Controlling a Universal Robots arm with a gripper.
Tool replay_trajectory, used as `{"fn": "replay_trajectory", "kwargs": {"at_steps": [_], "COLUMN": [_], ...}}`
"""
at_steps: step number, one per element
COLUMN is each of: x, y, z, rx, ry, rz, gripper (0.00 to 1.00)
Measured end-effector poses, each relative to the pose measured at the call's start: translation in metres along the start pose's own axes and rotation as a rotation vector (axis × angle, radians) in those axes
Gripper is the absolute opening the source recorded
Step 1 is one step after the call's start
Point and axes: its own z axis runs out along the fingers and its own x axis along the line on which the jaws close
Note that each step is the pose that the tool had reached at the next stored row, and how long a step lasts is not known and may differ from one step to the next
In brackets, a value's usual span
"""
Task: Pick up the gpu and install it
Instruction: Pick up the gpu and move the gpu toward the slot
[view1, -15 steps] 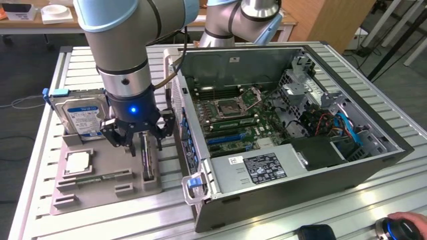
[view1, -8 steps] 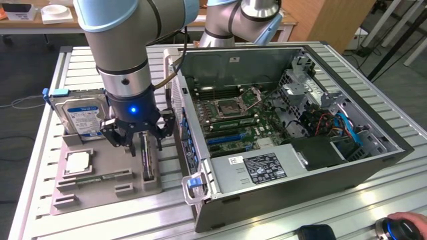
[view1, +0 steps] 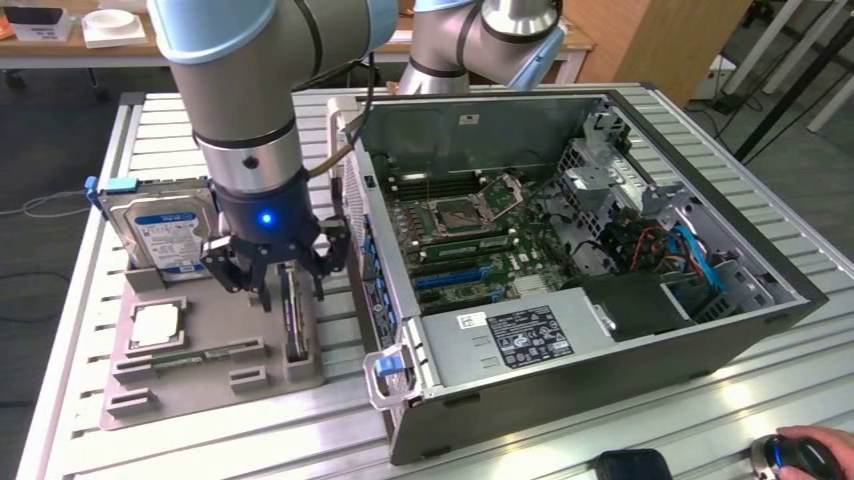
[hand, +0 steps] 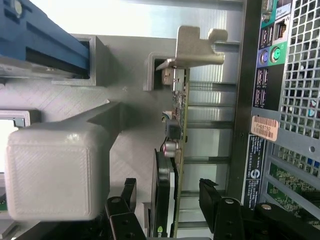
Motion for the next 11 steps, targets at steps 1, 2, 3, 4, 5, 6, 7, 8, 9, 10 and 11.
{"fn": "replay_trajectory", "kwargs": {"at_steps": [1,2,3,4,5,6,7,8,9,10,11], "x": [0.0000,0.0000,0.0000,0.0000,0.0000,0.0000,0.0000,0.0000,0.0000,0.0000,0.0000], "y": [0.0014,0.0025,0.0028,0.0027,0.0028,0.0028,0.0028,0.0028,0.0028,0.0028,0.0028], "z": [0.0003,0.0006,0.0007,0.0007,0.0007,0.0007,0.0007,0.0007,0.0007,0.0008,0.0007], "rx": [0.0000,0.0001,0.0001,0.0002,0.0002,0.0002,0.0001,0.0002,0.0002,0.0002,0.0002], "ry": [0.0000,0.0002,0.0001,0.0002,0.0002,0.0002,0.0002,0.0002,0.0002,0.0002,0.0002], "rz": [0.001,0.002,0.003,0.003,0.003,0.003,0.003,0.003,0.003,0.003,0.003], "gripper": [0.62,0.62,0.62,0.62,0.62,0.62,0.62,0.62,0.62,0.62,0.62]}}
